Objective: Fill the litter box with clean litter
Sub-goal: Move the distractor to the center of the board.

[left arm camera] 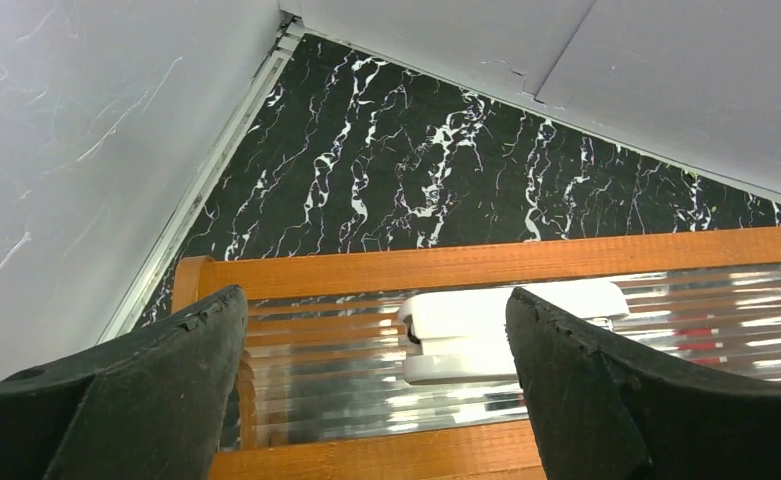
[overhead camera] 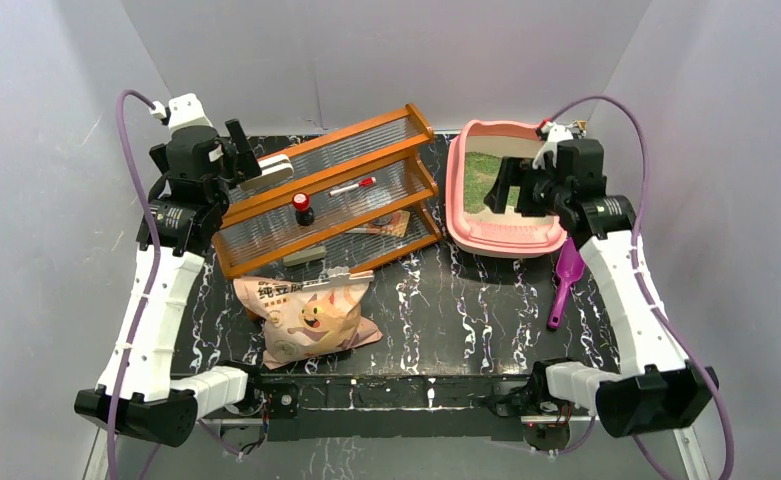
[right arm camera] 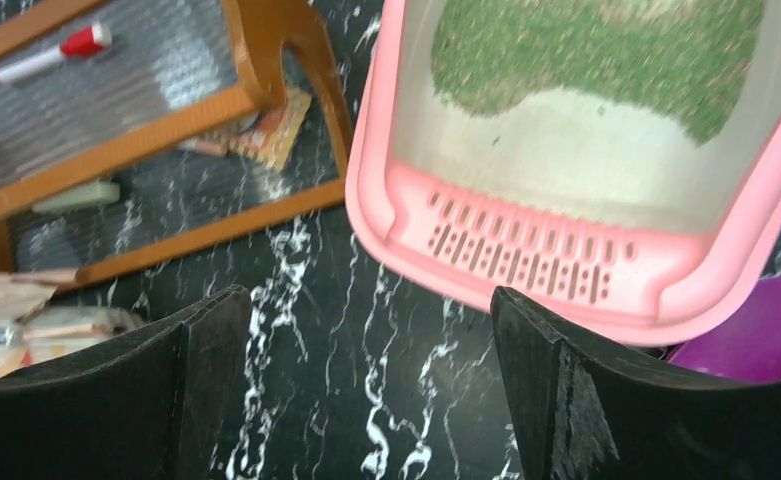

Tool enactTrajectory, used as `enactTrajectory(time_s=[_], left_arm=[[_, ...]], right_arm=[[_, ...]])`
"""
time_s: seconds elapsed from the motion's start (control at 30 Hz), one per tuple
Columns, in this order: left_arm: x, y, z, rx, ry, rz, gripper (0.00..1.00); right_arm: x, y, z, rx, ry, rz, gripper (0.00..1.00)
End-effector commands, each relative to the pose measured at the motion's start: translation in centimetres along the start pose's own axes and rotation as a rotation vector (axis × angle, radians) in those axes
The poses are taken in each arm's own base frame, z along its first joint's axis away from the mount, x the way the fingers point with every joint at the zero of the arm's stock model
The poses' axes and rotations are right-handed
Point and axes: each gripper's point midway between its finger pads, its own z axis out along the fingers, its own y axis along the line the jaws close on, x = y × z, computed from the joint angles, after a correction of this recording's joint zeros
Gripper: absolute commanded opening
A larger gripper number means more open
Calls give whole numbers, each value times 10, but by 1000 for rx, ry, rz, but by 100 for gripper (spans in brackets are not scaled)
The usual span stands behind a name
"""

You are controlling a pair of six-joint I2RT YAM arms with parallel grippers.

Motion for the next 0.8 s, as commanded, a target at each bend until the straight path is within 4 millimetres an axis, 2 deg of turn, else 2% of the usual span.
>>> enactTrajectory(time_s=[0.0, 0.07, 0.17, 0.3, 0.4, 0.53, 0.57, 0.7, 0.77], left_arm=[[-9, 11, -9, -9, -34, -67, 98], [-7, 8, -12, 27, -23, -80, 98], [6, -12, -22, 190, 20, -54, 98], [22, -31, -45, 335, 76, -162, 98], [26, -53, -67, 496, 106, -239, 98], [61, -84, -83, 694, 273, -251, 98], [67, -85, -86, 706, 303, -248, 98], [71, -89, -109, 795, 356, -208, 98], [87, -92, -114, 835, 431, -178, 98]], right_arm=[[11, 23, -18, -166, -32, 75, 98], [25, 31, -21, -235, -3, 104, 98], [46, 39, -20, -322, 43, 143, 98], [62, 52, -17, -406, 105, 168, 98], [73, 69, -15, -459, 178, 163, 98], [99, 84, 1, -462, 214, 67, 98], [104, 88, 5, -454, 214, 43, 98], [110, 113, 9, -459, 245, -36, 98], [121, 121, 20, -460, 234, -81, 96]])
